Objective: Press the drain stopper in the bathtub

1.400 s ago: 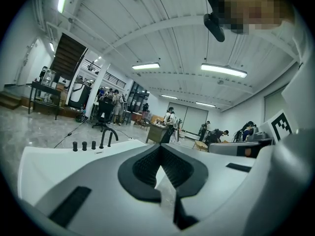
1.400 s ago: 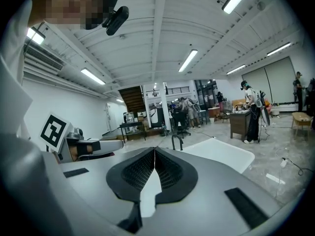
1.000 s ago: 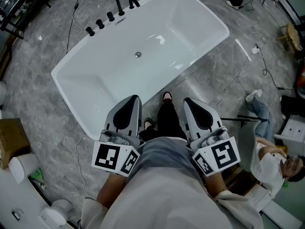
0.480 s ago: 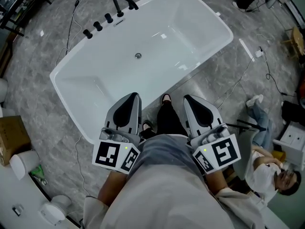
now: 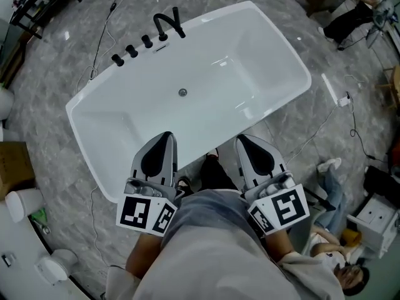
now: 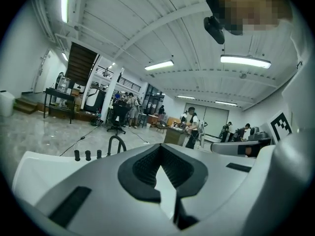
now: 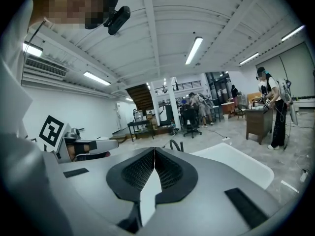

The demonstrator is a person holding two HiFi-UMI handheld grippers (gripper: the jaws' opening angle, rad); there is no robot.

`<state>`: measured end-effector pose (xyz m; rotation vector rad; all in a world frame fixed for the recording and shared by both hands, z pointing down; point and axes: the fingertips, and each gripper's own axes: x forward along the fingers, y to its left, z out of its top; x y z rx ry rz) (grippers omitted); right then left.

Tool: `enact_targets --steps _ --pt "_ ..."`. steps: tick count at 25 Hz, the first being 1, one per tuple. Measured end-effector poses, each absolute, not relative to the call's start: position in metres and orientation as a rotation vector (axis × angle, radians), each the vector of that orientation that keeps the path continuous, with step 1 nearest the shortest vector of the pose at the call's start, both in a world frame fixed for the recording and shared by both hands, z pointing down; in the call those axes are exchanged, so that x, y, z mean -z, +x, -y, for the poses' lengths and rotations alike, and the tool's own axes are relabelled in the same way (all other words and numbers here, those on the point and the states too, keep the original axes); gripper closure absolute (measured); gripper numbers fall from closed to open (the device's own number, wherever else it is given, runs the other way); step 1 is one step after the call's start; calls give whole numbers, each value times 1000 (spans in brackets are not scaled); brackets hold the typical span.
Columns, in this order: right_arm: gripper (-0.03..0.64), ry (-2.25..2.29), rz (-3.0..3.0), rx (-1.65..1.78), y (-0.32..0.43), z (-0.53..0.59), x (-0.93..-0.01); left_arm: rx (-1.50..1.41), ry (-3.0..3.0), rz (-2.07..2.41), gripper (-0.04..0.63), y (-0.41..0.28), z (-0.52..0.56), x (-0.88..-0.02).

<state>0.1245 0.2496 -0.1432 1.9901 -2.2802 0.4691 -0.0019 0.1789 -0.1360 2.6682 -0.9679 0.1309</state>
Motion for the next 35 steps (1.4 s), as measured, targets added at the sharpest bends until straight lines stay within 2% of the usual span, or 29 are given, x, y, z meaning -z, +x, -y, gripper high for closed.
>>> enact_targets --steps 9,18,27,35 --pt "598 1869 2361 -521 145 -208 128 -154 2577 1168 598 -8 -151 130" --pt "598 1791 2350 -518 117 -189 122 -134 2542 1174 598 -31 -134 121" --pt "598 1646 2355 -369 70 -167 106 -153 2562 1091 598 -54 -135 96" --pt "598 1523 2329 -383 67 -125 26 -200 2527 1129 598 -49 -127 44"
